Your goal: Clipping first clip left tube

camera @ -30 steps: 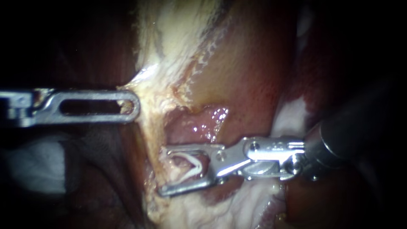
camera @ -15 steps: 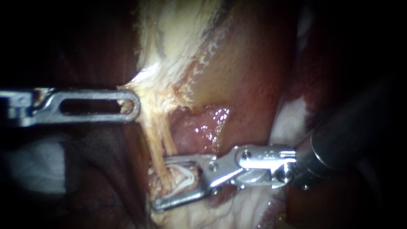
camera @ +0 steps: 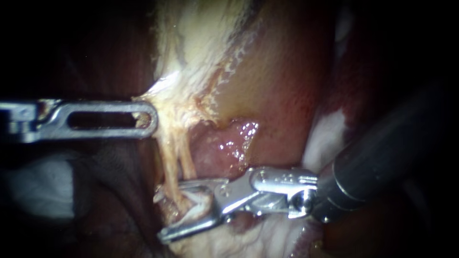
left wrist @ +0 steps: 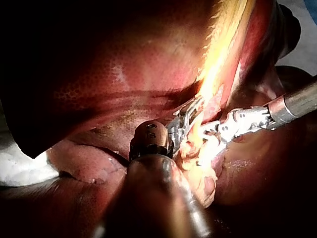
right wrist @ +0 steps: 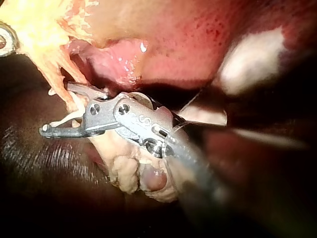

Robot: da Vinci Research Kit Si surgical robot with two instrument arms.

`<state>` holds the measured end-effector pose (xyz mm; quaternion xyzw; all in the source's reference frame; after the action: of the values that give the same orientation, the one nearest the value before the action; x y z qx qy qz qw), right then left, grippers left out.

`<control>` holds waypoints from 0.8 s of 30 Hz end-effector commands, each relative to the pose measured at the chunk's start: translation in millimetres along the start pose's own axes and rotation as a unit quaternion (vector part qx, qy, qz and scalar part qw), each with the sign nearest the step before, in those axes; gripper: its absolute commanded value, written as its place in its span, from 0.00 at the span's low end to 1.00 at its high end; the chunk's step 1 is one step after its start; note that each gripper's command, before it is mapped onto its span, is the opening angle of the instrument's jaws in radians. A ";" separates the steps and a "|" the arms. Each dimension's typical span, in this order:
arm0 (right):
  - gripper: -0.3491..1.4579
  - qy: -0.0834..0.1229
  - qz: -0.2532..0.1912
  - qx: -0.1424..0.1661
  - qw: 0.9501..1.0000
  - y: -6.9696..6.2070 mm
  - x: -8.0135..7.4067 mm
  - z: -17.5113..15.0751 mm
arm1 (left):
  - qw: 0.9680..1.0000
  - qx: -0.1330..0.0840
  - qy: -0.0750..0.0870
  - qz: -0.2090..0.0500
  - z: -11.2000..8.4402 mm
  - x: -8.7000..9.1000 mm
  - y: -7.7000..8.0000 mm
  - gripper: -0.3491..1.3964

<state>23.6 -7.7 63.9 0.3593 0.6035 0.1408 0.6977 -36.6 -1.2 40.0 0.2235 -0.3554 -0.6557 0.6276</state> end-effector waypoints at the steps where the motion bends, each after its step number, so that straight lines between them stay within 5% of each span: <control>1: 0.50 0.000 0.003 -0.001 1.000 0.1 -0.1 0.0 | 1.000 0.000 0.000 0.000 0.0 0.0 0.0 0.00; 7: 0.44 0.000 0.003 -0.002 1.000 0.6 -0.3 -0.4 | 1.000 0.000 0.000 0.000 0.0 0.0 0.0 0.00; 11: 0.00 -0.008 0.004 -0.014 1.000 0.7 -0.7 -1.3 | 1.000 0.000 0.000 0.000 0.0 0.0 0.0 0.00; 24: 0.00 -0.014 0.014 -0.022 1.000 1.3 -1.1 -1.8 | 1.000 0.000 0.000 0.000 -0.1 0.0 0.0 0.00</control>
<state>21.9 -6.9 65.5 0.3541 0.5852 0.1598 0.7118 -36.6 -1.2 40.0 0.2235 -0.3553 -0.6557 0.6276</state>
